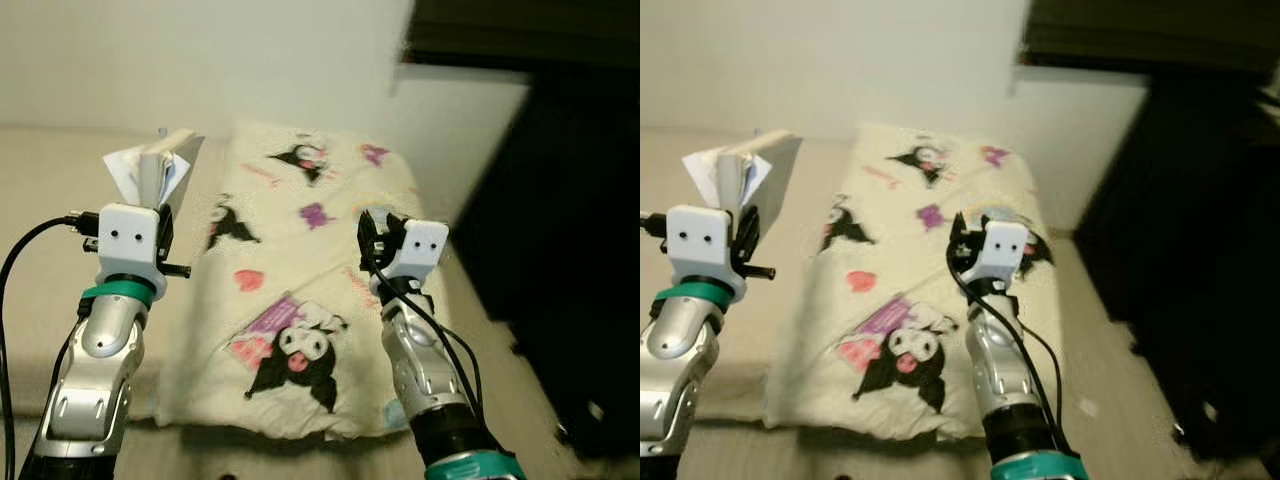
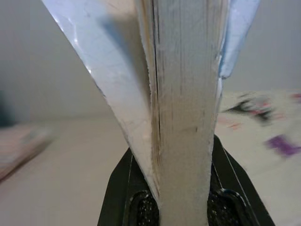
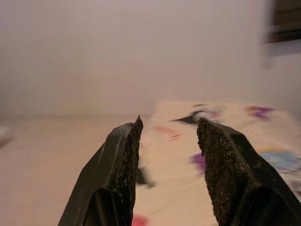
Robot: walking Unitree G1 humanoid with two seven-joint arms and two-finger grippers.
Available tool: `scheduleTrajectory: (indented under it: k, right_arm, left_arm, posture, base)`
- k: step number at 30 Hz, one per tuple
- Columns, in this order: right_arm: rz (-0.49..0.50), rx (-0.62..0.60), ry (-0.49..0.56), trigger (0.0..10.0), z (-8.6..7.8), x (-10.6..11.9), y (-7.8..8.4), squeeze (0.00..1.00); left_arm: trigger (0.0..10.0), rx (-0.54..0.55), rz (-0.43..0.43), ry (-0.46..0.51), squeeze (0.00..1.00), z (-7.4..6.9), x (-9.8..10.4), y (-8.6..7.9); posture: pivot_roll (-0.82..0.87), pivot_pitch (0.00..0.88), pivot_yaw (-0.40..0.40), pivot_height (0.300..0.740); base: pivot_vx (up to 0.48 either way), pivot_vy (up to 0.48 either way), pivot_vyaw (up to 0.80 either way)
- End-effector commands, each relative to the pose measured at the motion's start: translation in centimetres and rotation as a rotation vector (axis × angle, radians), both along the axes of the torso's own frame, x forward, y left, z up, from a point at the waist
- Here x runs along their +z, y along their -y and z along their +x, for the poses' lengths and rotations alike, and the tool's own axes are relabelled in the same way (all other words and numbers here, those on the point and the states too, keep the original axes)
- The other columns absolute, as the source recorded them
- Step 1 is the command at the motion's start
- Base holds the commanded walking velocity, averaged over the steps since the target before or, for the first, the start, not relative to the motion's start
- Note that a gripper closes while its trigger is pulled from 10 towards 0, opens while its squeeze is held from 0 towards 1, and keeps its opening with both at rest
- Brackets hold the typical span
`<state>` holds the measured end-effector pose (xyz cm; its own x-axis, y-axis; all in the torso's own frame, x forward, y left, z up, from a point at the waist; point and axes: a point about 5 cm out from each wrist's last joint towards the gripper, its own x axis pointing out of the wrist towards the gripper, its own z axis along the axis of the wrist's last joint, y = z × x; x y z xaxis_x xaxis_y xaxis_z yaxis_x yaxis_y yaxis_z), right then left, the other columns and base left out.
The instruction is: Clean up the room
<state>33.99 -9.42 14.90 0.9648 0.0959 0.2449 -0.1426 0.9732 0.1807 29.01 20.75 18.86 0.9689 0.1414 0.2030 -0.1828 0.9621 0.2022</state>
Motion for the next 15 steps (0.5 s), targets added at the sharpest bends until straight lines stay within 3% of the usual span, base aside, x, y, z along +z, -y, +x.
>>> scheduleTrajectory:
  k: [1, 8, 15]
  right_arm:
    - [-0.007, -0.003, -0.01, 10.0, -0.08, -0.37, 0.06, 0.0]
    - [-0.009, 0.0, -0.012, 10.0, -0.04, -0.38, -0.02, 0.0]
    - [-0.011, -0.004, -0.018, 10.0, 0.03, -0.51, 0.1, 0.0]
  left_arm:
    - [10.0, -0.007, 0.007, 0.025, 0.0, 0.09, 0.44, 0.17]
    - [10.0, -0.003, 0.007, 0.025, 0.0, 0.17, 0.45, 0.11]
    - [10.0, 0.003, -0.023, -0.019, 0.0, 0.38, -0.08, 0.12]
  posture:
    - [0.23, 0.007, -0.038, 0.711]
    - [0.23, 0.008, -0.037, 0.711]
    - [0.23, 0.005, -0.036, 0.711]
  base:
    - [-0.334, 0.0, 0.0]
    - [-0.32, 0.0, 0.0]
    - [0.0, 0.0, 0.0]
